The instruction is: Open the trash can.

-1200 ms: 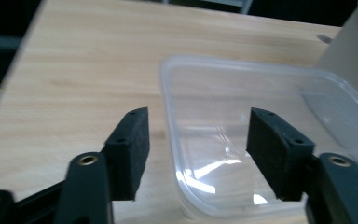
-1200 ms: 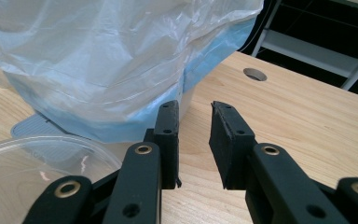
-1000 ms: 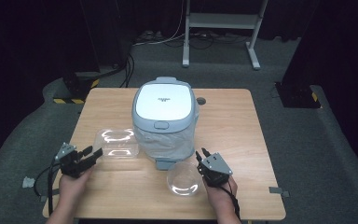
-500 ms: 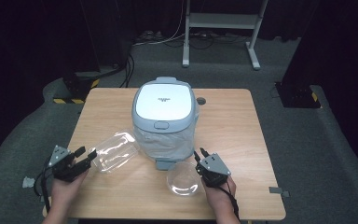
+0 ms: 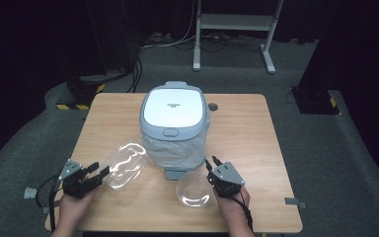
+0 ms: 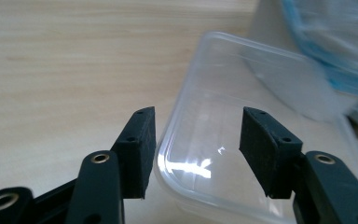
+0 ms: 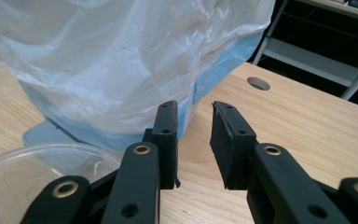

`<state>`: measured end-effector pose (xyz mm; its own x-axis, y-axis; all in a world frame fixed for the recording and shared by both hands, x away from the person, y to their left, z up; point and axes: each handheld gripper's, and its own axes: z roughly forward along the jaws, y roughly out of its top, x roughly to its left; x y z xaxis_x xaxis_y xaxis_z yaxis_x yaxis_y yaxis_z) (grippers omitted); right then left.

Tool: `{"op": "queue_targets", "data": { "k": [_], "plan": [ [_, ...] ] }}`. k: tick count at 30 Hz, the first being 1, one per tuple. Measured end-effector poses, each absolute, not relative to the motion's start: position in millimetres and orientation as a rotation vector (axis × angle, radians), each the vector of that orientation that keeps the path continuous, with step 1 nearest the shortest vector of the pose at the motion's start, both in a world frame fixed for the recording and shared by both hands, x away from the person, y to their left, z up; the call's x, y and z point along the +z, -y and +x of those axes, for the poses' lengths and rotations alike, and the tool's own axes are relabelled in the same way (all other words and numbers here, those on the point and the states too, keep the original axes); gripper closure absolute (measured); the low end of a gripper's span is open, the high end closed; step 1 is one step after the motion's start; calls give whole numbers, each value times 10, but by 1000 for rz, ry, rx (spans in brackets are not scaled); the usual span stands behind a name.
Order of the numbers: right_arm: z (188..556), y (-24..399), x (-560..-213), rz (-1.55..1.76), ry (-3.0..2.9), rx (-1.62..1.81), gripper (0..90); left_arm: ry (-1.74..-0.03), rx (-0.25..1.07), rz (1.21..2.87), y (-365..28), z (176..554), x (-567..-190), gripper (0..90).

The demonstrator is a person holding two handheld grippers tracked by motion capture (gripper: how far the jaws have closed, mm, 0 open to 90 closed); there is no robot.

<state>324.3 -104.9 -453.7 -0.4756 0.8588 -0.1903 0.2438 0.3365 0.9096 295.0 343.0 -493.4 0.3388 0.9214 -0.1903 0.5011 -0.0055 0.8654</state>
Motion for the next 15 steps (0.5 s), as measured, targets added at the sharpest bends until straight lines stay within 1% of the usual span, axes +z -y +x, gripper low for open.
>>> {"op": "queue_targets", "data": {
  "k": [4, 7, 12, 15],
  "plan": [
    [3236, 1048, -4519, 972, -1904, 1150, 710, -1234, 520, 1691, -3221, 2615, -4924, 478],
    [3235, 1040, -4503, 963, -1900, 1156, 706, -1207, 522, 1702, -3134, 2540, -4903, 471],
    [3224, 1046, -4435, 966, -1877, 1188, 688, -1216, 559, 1646, -3262, 2642, -4811, 464],
    [3213, 1061, -4364, 972, -1853, 1220, 672, -1244, 627, 1631, -3396, 2814, -4796, 468]
  ]
}}
